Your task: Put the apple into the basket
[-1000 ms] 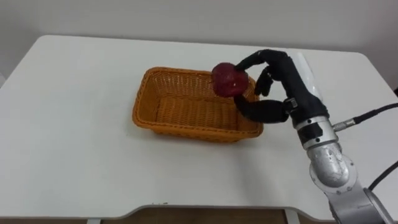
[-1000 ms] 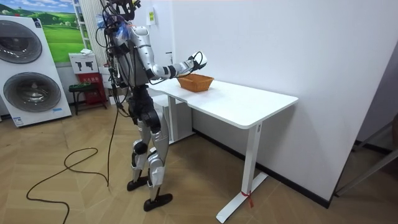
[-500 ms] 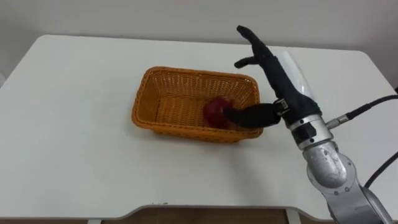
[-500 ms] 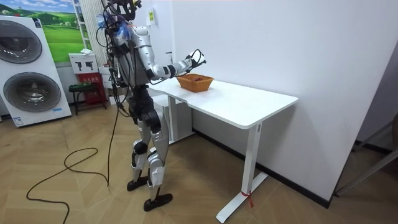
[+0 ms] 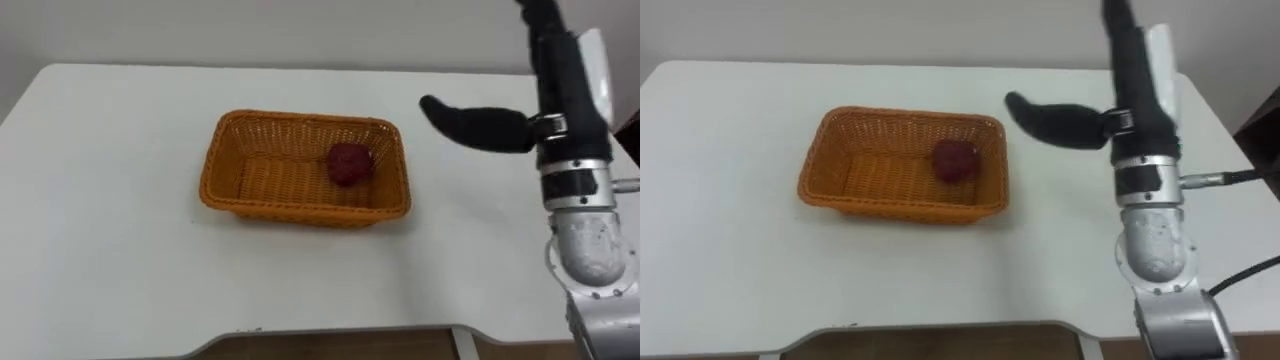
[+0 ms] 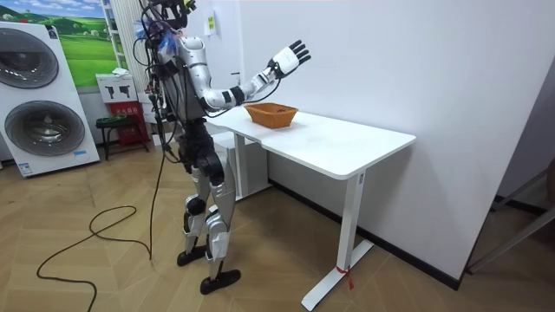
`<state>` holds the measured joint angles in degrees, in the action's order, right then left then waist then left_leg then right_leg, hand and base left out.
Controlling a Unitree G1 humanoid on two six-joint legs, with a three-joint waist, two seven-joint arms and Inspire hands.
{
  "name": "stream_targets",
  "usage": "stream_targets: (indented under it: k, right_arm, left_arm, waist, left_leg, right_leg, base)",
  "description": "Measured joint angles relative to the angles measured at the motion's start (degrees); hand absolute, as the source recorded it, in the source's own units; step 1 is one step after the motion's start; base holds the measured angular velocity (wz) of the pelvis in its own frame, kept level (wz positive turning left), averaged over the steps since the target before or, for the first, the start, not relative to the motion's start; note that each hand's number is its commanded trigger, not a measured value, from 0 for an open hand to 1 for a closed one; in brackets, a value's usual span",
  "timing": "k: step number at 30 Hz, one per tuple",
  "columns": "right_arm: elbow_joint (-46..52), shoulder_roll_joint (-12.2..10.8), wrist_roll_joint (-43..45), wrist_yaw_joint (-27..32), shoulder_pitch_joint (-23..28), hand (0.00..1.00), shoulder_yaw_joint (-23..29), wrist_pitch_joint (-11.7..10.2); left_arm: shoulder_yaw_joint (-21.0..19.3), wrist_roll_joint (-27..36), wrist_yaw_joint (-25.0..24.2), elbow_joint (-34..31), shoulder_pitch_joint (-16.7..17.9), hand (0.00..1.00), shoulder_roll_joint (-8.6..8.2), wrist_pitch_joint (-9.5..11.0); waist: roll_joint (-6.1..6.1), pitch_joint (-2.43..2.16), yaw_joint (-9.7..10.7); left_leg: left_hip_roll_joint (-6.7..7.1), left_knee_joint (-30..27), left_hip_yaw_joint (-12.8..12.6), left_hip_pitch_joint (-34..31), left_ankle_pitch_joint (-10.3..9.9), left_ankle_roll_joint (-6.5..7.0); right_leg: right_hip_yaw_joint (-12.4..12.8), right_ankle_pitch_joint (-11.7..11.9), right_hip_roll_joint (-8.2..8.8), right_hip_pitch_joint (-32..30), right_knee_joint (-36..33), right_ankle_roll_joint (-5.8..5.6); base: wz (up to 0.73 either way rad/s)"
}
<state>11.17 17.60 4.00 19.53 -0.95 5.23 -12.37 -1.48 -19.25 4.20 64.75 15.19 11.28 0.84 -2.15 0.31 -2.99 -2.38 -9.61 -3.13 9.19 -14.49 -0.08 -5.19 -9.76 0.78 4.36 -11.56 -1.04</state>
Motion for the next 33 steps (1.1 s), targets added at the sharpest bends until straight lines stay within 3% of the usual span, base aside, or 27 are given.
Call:
stream_targets:
  k: [3, 7, 12, 15, 19, 22, 26, 29, 33]
  right_arm:
    - [0.01, 0.16, -4.17, 7.33, 0.05, 0.0, 5.06, -1.04]
    - [-0.26, 0.27, -9.66, 16.05, 1.31, 0.0, 10.14, -2.74]
    - [-5.28, 0.26, -18.65, 25.83, 5.62, 0.0, 16.39, -3.04]
    - [-12.48, 0.17, -22.81, 31.51, 8.61, 0.0, 19.64, -2.98]
    - [-23.38, -0.5, -26.9, 36.73, 10.37, 0.0, 21.87, -2.4]
    - [-27.48, -0.87, -28.25, 39.22, 10.54, 0.0, 21.84, -1.46]
    - [-34.31, -1.77, -27.12, 40.72, 11.25, 0.0, 21.34, -1.28]
    - [-40.77, -3.96, -26.95, 39.14, 11.93, 0.0, 20.81, 0.04]
    - [-55.42, -4.63, -25.94, 30.99, 13.99, 0.0, 13.81, 2.42]
  left_arm:
    - [-1.83, 0.11, 1.42, -0.02, 1.53, 0.0, -0.05, 0.93]
    - [-2.9, 1.26, 2.85, -0.14, 2.68, 0.0, -0.01, 1.36]
    - [-3.07, 1.69, 4.45, -0.17, 3.38, 0.0, -0.1, 1.22]
    - [-3.28, 1.72, 5.33, -0.64, 3.8, 0.0, -0.25, 0.78]
    - [-4.04, 1.73, 5.51, -1.84, 3.38, 0.0, -0.64, -0.54]
    - [-4.08, 1.7, 5.5, -2.24, 2.1, 0.0, -0.72, -1.2]
    - [-4.08, 1.48, 5.52, -3.1, 1.93, 0.0, -0.79, -2.01]
    - [-4.31, 1.12, 5.13, -4.2, 2.81, 0.0, -1.04, -3.36]
    - [-4.61, 1.08, 4.17, -4.17, 2.85, 0.0, -1.27, -4.06]
  waist:
    - [0.4, -0.66, 0.94]
    - [0.88, -0.69, 2.79]
    - [0.42, -0.62, 4.4]
    - [-0.01, -0.49, 5.6]
    - [0.61, -0.7, 6.62]
    - [1.51, -0.56, 6.92]
    - [1.37, -0.52, 7.1]
    - [0.96, -0.55, 7.05]
    - [0.51, -0.61, 6.12]
  left_leg:
    - [-0.02, 0.01, -0.06, 0.08, 0.0, 0.0]
    - [0.0, -0.02, -0.16, 0.48, 0.0, 0.0]
    - [0.02, -0.12, -0.57, 0.37, 0.0, 0.0]
    - [0.03, -0.05, -0.91, 0.41, 0.0, 0.0]
    - [0.0, 0.03, -1.56, -0.04, 0.0, 0.0]
    - [0.02, 0.18, -2.38, -0.67, 0.0, 0.01]
    - [0.02, 0.11, -2.35, -0.71, 0.01, 0.02]
    - [0.02, 0.16, -2.35, -0.74, 0.01, 0.02]
    - [0.03, 0.17, -2.29, -0.24, 0.01, 0.02]
  right_leg:
    - [-0.02, 0.0, -0.01, 0.01, -0.01, 0.0]
    - [-0.01, -0.01, 0.02, 0.37, 0.03, -0.01]
    - [0.22, -0.05, 0.06, 0.26, 0.01, -0.06]
    - [0.55, -0.12, 0.02, 0.17, -0.03, -0.15]
    - [1.34, -0.11, -0.13, -0.84, -0.28, -0.13]
    - [2.16, -0.11, -0.19, -2.38, -1.16, -0.14]
    - [2.08, -0.12, -0.19, -2.35, -1.0, -0.13]
    - [2.1, -0.12, -0.17, -2.35, -0.7, -0.13]
    - [1.97, -0.12, -0.13, -1.47, -0.06, -0.15]
  base:
    - [0.0]
    - [0.0]
    - [-0.02]
    - [-0.04]
    - [-0.1]
    - [-0.16]
    - [-0.01]
    - [0.0]
    - [0.02]
